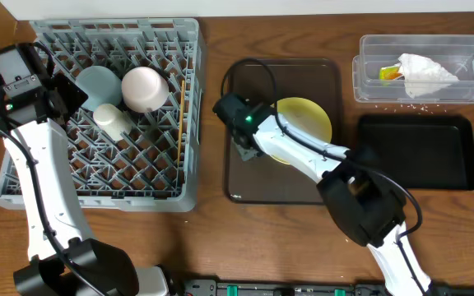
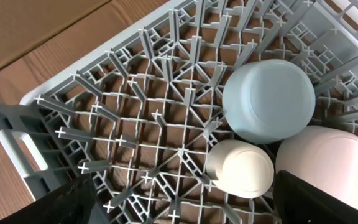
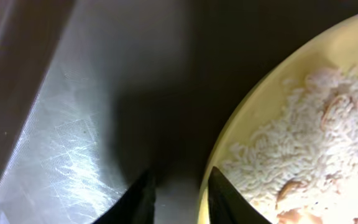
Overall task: Sort waste into correct bins and load items into the dishwasher
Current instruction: 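Grasp the yellow plate rim with the right gripper and lift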
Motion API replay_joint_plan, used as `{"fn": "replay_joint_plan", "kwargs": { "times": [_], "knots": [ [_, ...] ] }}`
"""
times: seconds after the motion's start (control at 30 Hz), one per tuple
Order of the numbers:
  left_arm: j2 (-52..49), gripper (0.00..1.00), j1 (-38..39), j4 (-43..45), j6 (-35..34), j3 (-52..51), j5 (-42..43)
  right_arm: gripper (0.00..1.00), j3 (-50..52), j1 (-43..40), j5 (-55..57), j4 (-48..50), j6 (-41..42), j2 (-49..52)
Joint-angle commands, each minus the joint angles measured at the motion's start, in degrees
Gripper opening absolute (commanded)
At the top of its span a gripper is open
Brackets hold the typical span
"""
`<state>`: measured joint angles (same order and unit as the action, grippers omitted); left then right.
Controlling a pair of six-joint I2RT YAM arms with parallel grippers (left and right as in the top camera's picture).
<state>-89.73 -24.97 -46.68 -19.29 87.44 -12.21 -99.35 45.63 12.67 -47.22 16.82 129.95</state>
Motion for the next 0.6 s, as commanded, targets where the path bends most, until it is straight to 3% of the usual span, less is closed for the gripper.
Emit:
{"fn": "replay_joint_plan", "kwargs": {
  "times": [0.0,0.13,0.33,0.57],
  "knots": [
    [-0.2,0.92,0.0,-0.2,-0.1,0.2,-0.5,0.21,1.5,0.7,0.8,1.2,-0.2,0.6],
    [-0.2,0.92,0.0,-0.2,-0.1,0.2,-0.5,0.01,1.9,0.7,0.9,1.3,-0.2,0.6],
    [-0.2,0.92,0.0,-0.2,-0.1,0.2,-0.5,0.01,1.8,0.8,4.6,1.6,-0.4,0.6],
    [-0.2,0.92,0.0,-0.2,-0.1,0.2,-0.5,0.01,1.8,2.1,15.4,1.6,-7.8,0.6]
  ]
}}
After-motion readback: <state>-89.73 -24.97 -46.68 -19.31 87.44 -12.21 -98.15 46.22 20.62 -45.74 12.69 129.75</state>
